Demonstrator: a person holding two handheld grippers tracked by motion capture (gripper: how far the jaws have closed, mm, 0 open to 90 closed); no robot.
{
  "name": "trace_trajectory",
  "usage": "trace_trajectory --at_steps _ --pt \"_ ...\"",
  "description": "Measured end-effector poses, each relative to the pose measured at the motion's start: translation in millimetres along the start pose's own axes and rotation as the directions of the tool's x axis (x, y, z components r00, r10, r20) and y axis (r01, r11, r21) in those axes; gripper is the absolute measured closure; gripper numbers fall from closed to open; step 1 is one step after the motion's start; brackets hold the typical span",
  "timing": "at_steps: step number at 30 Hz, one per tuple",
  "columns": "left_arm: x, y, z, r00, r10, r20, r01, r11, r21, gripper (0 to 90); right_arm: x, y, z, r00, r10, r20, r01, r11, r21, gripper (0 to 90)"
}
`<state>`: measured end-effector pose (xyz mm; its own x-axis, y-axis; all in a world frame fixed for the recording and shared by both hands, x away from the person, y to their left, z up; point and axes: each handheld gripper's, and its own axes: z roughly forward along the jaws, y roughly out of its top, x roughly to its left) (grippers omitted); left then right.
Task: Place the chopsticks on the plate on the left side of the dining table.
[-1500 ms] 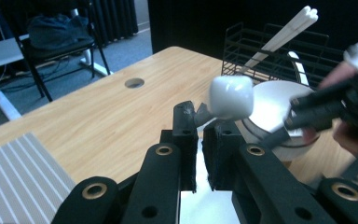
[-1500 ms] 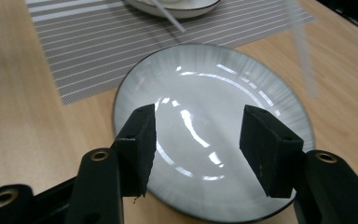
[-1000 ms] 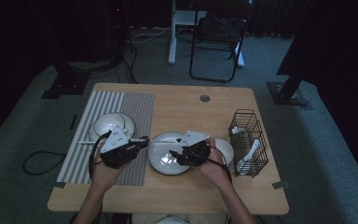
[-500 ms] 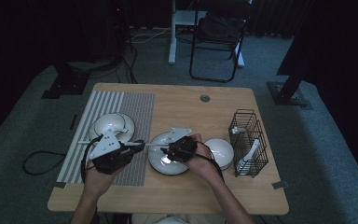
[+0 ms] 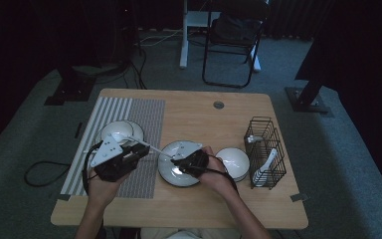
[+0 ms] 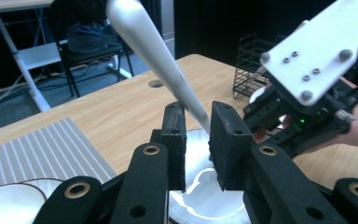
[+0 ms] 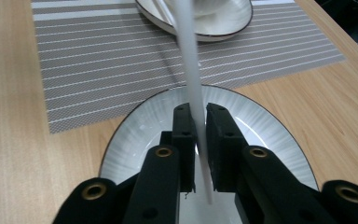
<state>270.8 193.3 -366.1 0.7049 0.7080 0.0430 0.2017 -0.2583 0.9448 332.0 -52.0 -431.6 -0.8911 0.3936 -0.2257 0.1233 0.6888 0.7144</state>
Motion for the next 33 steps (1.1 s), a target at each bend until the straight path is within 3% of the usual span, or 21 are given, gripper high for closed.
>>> trace_trajectory --at_steps 3,4,9,16,23,29,33 --pt "-1.1 0.0 0.0 0.9999 0.007 -0.009 -0.007 1.0000 0.000 77.1 0.9 -0.1 0.1 1.0000 0.006 -0.002 -0.006 1.000 -0.002 85.7" --pt "-4.8 0.2 0.7 0.9990 0.035 -0.029 -0.034 0.9994 0.005 78.7 0.0 -1.1 -0.3 0.9998 0.015 0.009 -0.015 1.000 -0.013 86.0" --pt "-8.3 3.1 4.9 0.9960 0.064 -0.063 -0.064 0.9979 0.005 84.6 1.6 -2.0 1.1 0.9998 0.016 0.008 -0.016 1.000 -0.007 86.1" --pt "-1.9 2.8 19.4 0.9901 0.086 -0.111 -0.082 0.9958 0.041 86.5 6.7 -0.5 -0.1 0.9999 -0.005 -0.012 0.005 1.000 -0.015 86.3" --pt "14.2 -9.4 31.5 0.9894 0.037 -0.141 -0.026 0.9965 0.080 86.0 12.8 0.3 -1.0 0.9993 -0.034 -0.017 0.034 0.999 -0.013 86.2" --pt "21.9 -20.5 35.2 0.9867 0.028 -0.160 -0.009 0.9930 0.118 84.9 13.8 2.3 -1.9 0.9987 -0.047 -0.019 0.047 0.999 -0.018 86.2" --pt "29.3 -28.2 38.0 0.9872 -0.005 -0.159 0.026 0.9907 0.133 84.6 14.9 5.1 -3.5 0.9981 -0.058 -0.019 0.058 0.998 -0.024 86.2"
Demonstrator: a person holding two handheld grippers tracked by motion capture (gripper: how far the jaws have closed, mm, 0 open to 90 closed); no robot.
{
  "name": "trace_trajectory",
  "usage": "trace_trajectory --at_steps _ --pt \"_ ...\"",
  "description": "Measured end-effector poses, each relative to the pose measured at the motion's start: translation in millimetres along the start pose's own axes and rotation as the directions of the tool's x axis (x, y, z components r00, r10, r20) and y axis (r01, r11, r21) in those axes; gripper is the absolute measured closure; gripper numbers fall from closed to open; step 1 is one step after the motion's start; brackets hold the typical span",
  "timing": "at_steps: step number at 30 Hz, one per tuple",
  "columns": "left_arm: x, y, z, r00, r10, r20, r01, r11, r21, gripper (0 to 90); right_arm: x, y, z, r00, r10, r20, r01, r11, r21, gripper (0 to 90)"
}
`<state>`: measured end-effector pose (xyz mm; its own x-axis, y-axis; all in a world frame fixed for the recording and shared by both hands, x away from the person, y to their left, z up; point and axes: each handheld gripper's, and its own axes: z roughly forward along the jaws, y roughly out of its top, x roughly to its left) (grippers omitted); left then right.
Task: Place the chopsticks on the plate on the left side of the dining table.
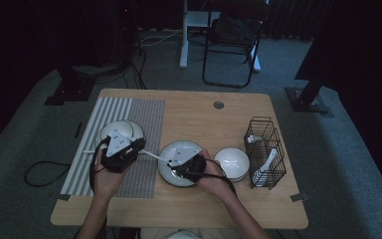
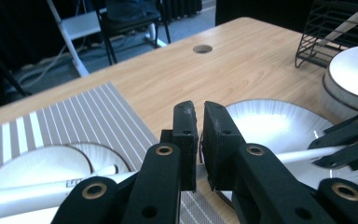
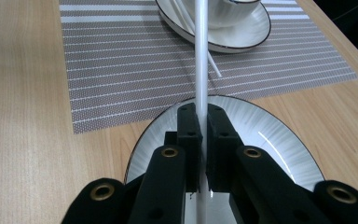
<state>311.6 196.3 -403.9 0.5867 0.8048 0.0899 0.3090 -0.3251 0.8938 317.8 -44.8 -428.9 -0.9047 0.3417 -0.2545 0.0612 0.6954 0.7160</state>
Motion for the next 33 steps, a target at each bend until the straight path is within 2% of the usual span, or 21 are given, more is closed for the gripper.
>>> trace_trajectory --at_steps 8,12,16,20,26,33 --pt "7.3 -12.3 9.6 0.9996 -0.025 -0.011 0.025 0.9986 0.046 83.1 1.6 5.7 -3.3 0.9996 -0.020 -0.018 0.020 1.000 -0.004 86.1" --pt "8.0 -12.9 3.1 0.9996 -0.025 -0.016 0.026 0.9994 0.023 77.6 -1.0 7.4 2.6 0.9997 -0.007 -0.023 0.007 1.000 0.023 86.1" --pt "11.0 -15.0 -4.0 0.9987 -0.015 -0.048 0.017 0.9995 0.028 75.8 -4.0 10.5 11.3 0.9997 0.002 -0.025 -0.001 0.998 0.060 86.0" --pt "16.7 -22.1 -11.8 0.9970 -0.025 -0.074 0.027 0.9993 0.026 72.9 -7.1 15.5 19.8 0.9993 0.003 -0.037 -0.001 0.998 0.065 86.0" --pt "31.6 -38.3 -29.3 0.9879 -0.059 -0.144 0.064 0.9975 0.030 70.0 -6.6 25.3 33.1 0.9984 -0.009 -0.056 0.013 0.997 0.069 86.0" --pt "46.2 -57.9 -43.5 0.9787 -0.096 -0.181 0.107 0.9928 0.053 65.9 -6.5 35.4 50.5 0.9964 -0.015 -0.084 0.021 0.997 0.071 86.0"
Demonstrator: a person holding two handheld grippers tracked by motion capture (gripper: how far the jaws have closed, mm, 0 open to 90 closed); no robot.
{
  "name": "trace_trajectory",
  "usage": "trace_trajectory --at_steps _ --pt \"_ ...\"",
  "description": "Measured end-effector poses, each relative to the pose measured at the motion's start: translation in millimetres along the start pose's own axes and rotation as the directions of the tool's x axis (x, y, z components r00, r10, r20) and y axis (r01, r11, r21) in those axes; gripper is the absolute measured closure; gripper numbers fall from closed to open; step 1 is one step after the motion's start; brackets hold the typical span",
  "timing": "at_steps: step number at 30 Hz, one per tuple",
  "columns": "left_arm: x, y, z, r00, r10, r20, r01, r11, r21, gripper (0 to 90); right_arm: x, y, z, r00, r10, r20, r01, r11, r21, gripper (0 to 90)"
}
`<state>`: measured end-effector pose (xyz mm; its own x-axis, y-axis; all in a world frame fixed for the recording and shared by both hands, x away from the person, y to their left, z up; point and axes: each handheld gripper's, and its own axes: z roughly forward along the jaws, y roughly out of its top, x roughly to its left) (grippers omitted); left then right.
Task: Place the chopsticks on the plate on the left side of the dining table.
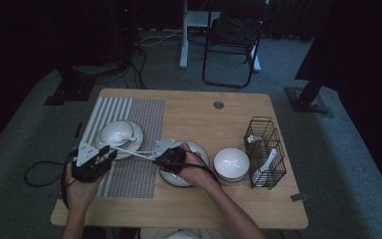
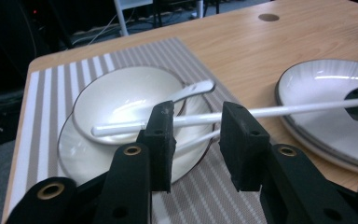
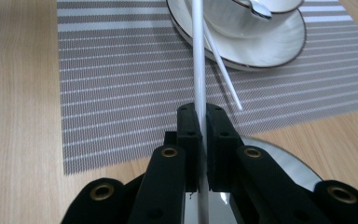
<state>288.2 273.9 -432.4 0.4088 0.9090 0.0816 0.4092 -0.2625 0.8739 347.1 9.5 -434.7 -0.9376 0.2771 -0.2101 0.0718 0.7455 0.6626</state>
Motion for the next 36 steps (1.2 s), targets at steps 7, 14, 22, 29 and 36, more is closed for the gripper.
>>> trace_trajectory --at_steps 7,14,22,29,36 --pt "9.0 -17.5 5.1 0.9992 -0.037 -0.016 0.038 0.9978 0.054 65.2 -5.7 11.4 23.7 0.9993 -0.015 -0.034 0.015 1.000 0.016 86.0" --pt "12.5 -31.0 12.4 0.9973 -0.068 -0.026 0.070 0.9935 0.089 65.4 -9.9 23.5 48.8 0.9960 -0.063 -0.063 0.066 0.997 0.048 86.0" --pt "16.5 -38.4 20.6 0.9952 -0.096 -0.021 0.098 0.9883 0.117 65.9 -10.5 34.6 73.3 0.9914 -0.093 -0.092 0.100 0.992 0.074 86.0" --pt "16.6 -42.3 34.7 0.9945 -0.103 -0.019 0.105 0.9837 0.146 67.2 -13.0 39.6 85.7 0.9905 -0.090 -0.104 0.100 0.991 0.093 86.0" --pt "16.5 -41.0 46.1 0.9940 -0.106 -0.025 0.109 0.9815 0.157 71.8 -13.8 43.6 91.4 0.9893 -0.102 -0.104 0.114 0.988 0.107 85.8"
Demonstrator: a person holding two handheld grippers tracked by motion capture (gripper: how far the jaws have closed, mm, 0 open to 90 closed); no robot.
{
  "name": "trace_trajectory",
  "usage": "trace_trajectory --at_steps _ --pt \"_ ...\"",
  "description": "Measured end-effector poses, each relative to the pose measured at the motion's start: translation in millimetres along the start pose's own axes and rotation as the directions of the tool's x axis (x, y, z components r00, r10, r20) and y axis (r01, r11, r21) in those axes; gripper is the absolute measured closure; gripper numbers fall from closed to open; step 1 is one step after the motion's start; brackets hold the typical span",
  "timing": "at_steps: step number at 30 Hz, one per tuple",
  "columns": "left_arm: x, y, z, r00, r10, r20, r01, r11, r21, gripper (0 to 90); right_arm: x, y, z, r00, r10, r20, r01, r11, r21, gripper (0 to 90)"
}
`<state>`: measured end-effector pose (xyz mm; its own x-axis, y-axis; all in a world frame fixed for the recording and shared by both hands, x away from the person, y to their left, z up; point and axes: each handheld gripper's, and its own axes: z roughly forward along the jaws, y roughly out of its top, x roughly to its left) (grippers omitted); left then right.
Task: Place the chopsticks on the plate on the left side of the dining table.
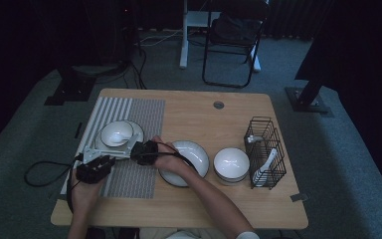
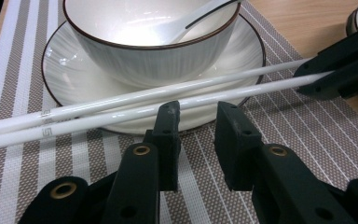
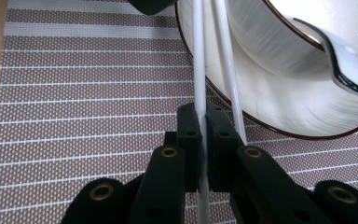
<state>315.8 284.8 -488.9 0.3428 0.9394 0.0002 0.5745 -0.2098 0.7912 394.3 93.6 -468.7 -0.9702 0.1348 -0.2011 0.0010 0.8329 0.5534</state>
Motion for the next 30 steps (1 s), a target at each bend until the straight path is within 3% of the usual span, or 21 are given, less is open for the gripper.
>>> trace_trajectory --at_steps 14,21,30 --pt "-4.5 11.6 16.7 0.9996 0.025 -0.010 -0.024 0.9993 0.029 81.7 -3.9 -3.4 4.2 0.9996 0.025 0.012 -0.025 1.000 0.014 81.6" --pt "-5.2 11.1 21.3 0.9998 0.020 -0.010 -0.019 0.9993 0.033 81.8 -5.9 -6.4 -8.7 0.9987 0.041 0.032 -0.040 0.999 -0.021 76.0" --pt "-5.0 11.7 24.1 0.9999 0.007 -0.012 -0.006 0.9993 0.037 81.8 -20.2 -12.7 -22.0 0.9906 0.107 0.085 -0.104 0.994 -0.039 74.6"
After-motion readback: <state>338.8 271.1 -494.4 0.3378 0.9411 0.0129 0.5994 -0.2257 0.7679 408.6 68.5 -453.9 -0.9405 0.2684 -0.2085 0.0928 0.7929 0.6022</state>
